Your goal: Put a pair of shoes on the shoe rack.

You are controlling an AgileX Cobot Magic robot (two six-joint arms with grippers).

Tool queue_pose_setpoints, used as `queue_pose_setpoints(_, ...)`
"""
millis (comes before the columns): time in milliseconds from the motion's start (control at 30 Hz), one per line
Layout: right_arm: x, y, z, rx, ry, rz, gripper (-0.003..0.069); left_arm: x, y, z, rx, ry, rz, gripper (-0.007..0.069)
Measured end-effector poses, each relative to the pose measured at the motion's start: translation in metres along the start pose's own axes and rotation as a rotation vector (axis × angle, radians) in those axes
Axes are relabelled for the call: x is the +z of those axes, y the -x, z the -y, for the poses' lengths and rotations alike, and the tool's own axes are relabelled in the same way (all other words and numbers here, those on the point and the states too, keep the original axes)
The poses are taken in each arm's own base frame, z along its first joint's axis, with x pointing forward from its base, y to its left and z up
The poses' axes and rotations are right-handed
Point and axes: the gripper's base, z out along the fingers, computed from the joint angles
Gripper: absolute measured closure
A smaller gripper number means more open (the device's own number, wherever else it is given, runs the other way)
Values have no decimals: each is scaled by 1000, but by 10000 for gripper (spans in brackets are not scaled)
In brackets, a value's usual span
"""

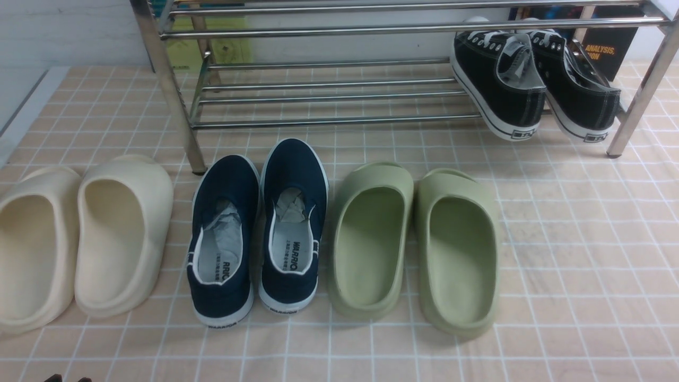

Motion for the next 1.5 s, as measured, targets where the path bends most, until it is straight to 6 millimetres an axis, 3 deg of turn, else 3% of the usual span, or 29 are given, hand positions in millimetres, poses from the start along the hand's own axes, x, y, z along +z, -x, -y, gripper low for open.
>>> queue_pose_setpoints(1500, 0, 0, 0, -1, 0, 0, 663, 0, 0, 0, 0, 0, 0, 384)
